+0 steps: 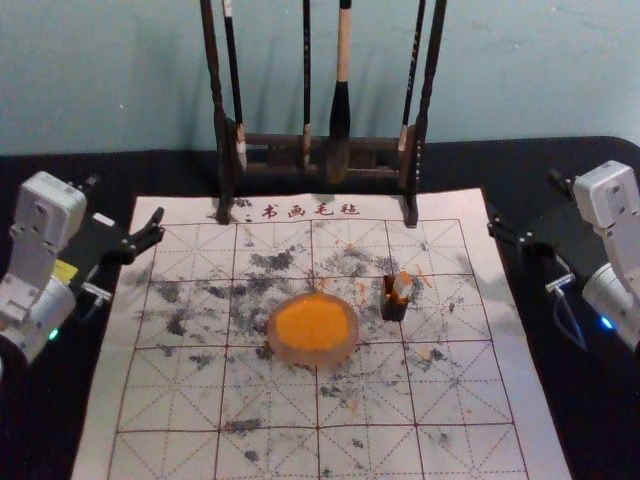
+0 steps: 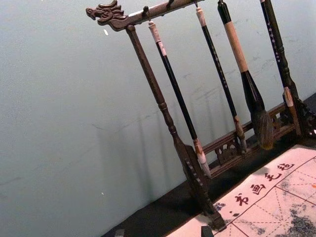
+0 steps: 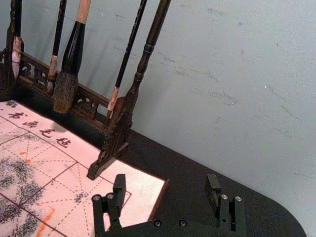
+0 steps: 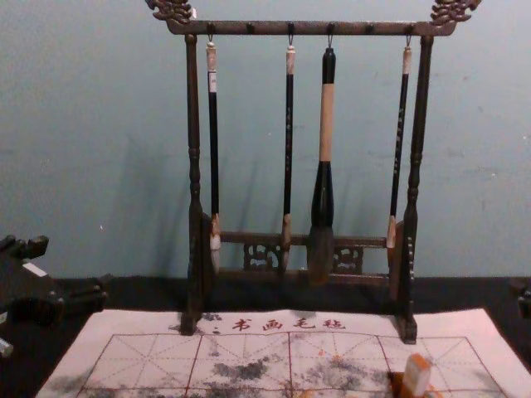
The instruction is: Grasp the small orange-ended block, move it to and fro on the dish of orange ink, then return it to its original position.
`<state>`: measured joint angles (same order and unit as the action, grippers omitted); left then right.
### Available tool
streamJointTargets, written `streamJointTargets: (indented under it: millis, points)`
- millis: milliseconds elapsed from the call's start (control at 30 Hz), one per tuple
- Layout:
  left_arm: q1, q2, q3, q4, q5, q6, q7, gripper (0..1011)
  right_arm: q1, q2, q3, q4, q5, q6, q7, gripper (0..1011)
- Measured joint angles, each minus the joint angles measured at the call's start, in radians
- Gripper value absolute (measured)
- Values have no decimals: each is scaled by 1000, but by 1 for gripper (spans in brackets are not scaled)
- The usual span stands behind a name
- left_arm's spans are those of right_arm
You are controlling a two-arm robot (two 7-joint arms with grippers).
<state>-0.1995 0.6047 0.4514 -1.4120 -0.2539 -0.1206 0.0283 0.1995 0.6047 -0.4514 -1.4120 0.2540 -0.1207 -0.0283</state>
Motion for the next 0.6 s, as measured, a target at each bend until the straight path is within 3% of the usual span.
streamJointTargets:
  millis: [600]
  points:
    - [0,0,0,0,0,0,0,1001,0,0,0,0,0,0,0,1002]
